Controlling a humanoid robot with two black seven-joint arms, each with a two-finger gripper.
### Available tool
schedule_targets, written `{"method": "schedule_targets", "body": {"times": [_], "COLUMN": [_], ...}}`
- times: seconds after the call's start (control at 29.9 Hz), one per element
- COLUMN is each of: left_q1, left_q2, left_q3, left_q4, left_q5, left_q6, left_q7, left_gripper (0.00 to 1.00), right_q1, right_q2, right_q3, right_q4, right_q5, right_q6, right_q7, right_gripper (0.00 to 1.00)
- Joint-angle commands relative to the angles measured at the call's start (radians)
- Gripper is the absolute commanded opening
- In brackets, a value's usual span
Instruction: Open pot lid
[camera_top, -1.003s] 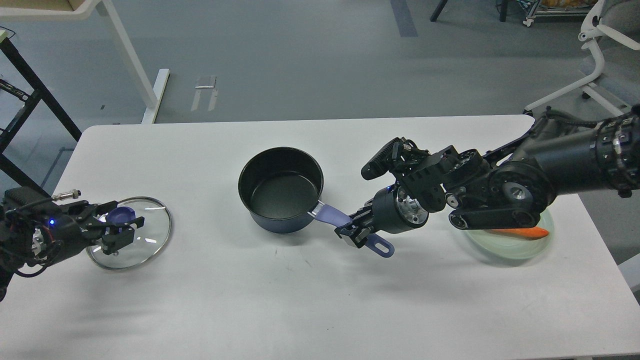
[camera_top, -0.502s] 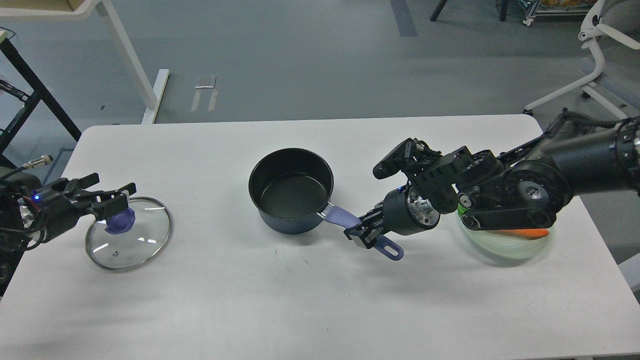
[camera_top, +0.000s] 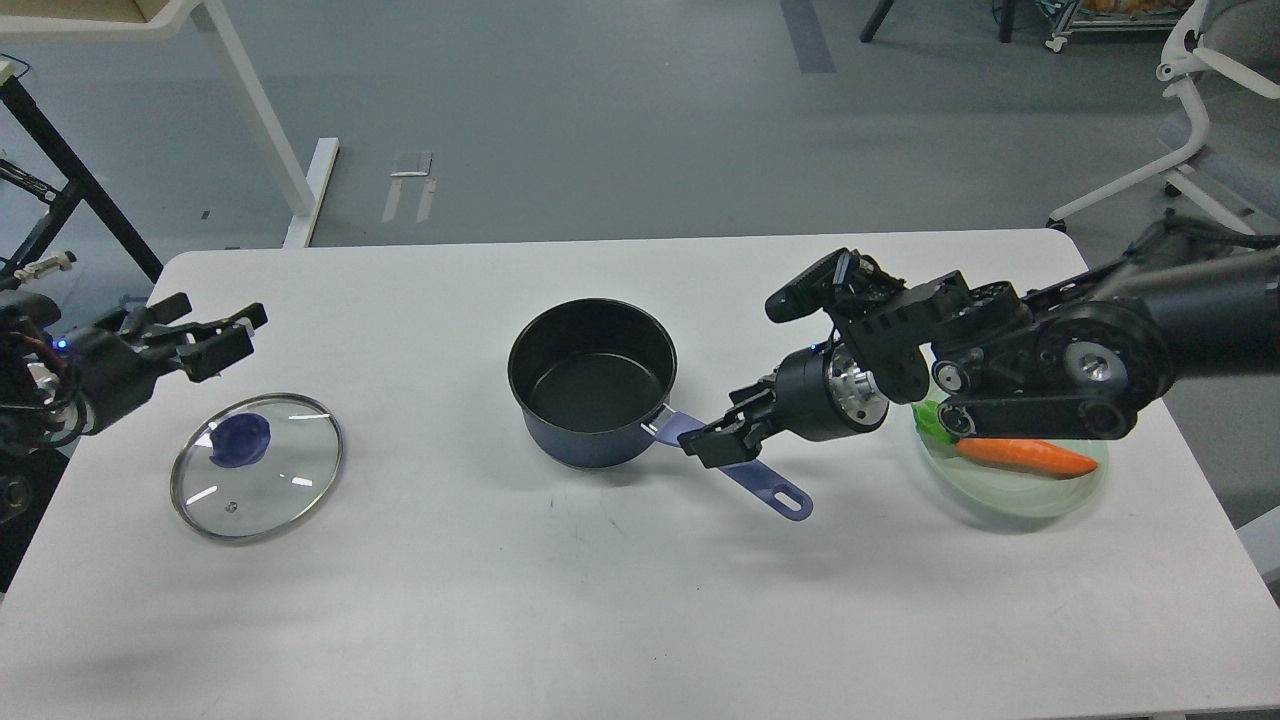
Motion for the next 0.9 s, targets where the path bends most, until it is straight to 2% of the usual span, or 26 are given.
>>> {"method": "schedule_targets", "body": {"times": [0.0, 0.1, 0.27, 0.47, 0.57, 0.64, 0.87], "left_q1": [-0.032, -0.055, -0.081, -0.083, -0.075, -0.071, -0.061], "left_q2": [-0.007, -0.024, -0.138, -0.213, -0.274, -0.297, -0.365], "left_q3": [-0.001, -0.001, -0.033, -0.068, -0.119, -0.145, -0.251], "left_q4": [-0.006, -0.004, 0.010, 0.014, 0.031, 0.043, 0.140], "left_q5": [-0.156, -0.291, -0.595, -0.874, -0.966, -1.002, -1.239], "left_q6": [-0.004, -0.017, -0.020, -0.020, -0.026, -0.052, -0.237], "left_q7": [0.000, 0.000, 0.000, 0.000, 0.000, 0.000, 0.000], "left_gripper": [0.99, 0.99, 0.99, 0.99, 0.99, 0.99, 0.99], "right_q1": [-0.024, -0.094, -0.277, -0.530, -0.645, -0.706, -0.839], "right_q2": [-0.101, -0.173, -0.292, -0.289, -0.278, -0.270, -0.197], "right_q3": [0.150, 0.298, 0.604, 0.986, 1.121, 1.188, 1.337], "right_q4": [-0.021, -0.027, -0.061, -0.161, -0.193, -0.210, -0.332], "right_q5": [0.004, 0.004, 0.004, 0.059, 0.180, 0.288, 0.720], "right_q6": [0.002, 0.004, -0.004, -0.006, -0.007, -0.013, -0.032], "right_q7": [-0.002, -0.003, -0.008, -0.006, -0.005, -0.003, 0.000], "right_gripper": [0.99, 0.99, 0.99, 0.99, 0.99, 0.99, 0.99]}}
